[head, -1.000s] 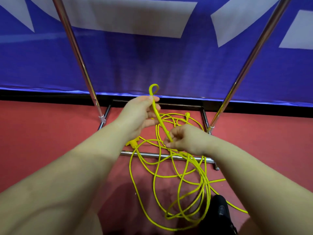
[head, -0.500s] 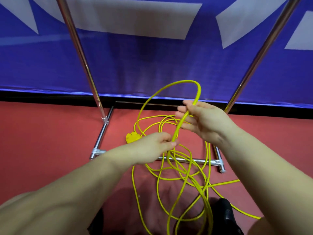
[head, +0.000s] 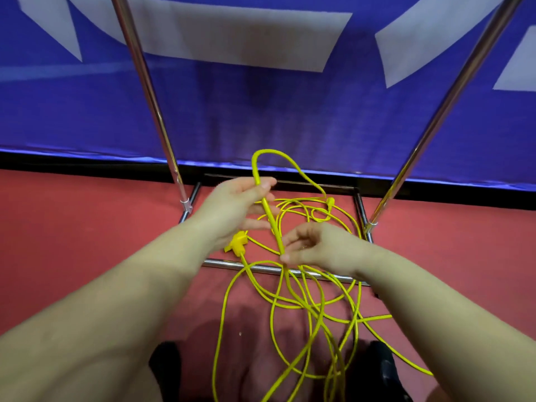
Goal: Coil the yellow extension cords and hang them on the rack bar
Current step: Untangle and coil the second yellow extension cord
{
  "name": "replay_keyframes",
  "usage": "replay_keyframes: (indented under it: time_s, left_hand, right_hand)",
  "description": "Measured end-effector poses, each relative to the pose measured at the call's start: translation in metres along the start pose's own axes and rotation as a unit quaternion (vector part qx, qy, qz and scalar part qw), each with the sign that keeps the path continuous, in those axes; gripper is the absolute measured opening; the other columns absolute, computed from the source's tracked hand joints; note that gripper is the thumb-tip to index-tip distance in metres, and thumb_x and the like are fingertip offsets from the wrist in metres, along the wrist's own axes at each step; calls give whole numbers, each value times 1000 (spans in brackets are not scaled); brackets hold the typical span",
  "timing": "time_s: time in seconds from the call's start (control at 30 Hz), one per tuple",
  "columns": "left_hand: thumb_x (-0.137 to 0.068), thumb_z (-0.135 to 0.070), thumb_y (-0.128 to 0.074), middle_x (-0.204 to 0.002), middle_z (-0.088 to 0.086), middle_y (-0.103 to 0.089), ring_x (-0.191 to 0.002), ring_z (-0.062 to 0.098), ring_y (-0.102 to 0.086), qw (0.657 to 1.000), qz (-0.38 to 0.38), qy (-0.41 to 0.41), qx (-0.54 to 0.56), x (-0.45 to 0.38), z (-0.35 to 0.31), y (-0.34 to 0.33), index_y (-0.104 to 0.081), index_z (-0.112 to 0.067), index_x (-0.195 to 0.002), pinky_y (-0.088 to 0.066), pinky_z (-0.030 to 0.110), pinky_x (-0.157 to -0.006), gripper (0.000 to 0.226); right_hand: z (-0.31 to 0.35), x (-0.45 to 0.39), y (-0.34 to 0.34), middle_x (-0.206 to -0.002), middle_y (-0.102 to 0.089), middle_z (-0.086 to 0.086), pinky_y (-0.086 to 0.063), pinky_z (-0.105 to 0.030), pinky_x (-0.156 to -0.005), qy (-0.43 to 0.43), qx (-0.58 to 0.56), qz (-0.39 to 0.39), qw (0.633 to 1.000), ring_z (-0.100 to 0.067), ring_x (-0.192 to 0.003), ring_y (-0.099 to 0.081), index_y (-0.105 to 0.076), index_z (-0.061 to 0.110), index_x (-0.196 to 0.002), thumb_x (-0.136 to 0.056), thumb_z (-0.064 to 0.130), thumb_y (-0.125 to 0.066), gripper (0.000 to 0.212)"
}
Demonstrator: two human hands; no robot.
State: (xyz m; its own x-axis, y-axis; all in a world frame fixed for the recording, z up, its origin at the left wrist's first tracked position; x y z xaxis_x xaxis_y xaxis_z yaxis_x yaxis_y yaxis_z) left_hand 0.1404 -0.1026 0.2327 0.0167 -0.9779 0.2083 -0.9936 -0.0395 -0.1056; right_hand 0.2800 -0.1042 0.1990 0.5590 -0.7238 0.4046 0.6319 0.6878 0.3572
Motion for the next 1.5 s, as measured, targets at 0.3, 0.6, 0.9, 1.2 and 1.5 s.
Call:
replay_keyframes:
  time_s: [0.3,0.6,0.9,1.2,1.5]
  left_hand:
    - [-97,-20,-42,-113,8,-63,-94,18,-66,993,26,20,117,-3,1,1,-50,-14,-126,-58,31,-75,30]
    - [-97,-21,-46,-103,2,-60,-95,15,-59,958,175,67,-218,12,46,-36,-52,-15,-120,-48,30,-90,25]
    - [-95,-14,-51,-77,1,-60,-50,-2,-61,995,22,1,-93,-4,15,-16,-56,-13,-98,-52,13,-55,6]
    - [-94,-16,-53,-82,4,-64,-60,9,-67,983,-126,-19,130,-15,2,21,-58,-8,-100,-56,20,-59,11]
    - [-96,-2,-44,-93,3,-66,-80,16,-65,975,-95,-5,199,-16,-4,24,-51,-8,-121,-54,27,-72,27]
  right_hand:
    - [27,-1,18,-68,-55,-1,-49,-24,-57,77,-149,-129,977,-9,-58,-53,-55,14,-80,-87,10,-62,11]
    - [18,1,66,-69,-52,1,-57,-23,-57,56,-517,-266,812,-12,-66,-54,-52,14,-80,-91,16,-57,12]
    - [18,-4,33,-91,-65,-3,-51,-32,-77,-2,-200,-162,966,-17,-86,-63,-59,19,-94,-86,26,-63,11]
    - [13,-9,5,-70,-60,-2,-45,-23,-63,24,-15,-84,996,-15,-67,-59,-56,21,-81,-86,9,-63,14]
    - [9,-11,7,-72,-61,-2,-46,-26,-62,14,-64,-66,996,-15,-67,-59,-53,17,-84,-85,3,-63,16]
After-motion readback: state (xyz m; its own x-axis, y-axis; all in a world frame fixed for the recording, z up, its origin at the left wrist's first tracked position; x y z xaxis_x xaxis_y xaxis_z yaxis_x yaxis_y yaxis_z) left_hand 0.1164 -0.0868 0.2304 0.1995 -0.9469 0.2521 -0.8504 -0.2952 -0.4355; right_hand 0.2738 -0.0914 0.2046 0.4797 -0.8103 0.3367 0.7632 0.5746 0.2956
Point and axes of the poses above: each hand's wrist, its own x-axis away from the middle knuckle, its own y-axis out of the back of the hand, z = x × y, the point moved 5 cm from there along -x, towards the middle knuckle
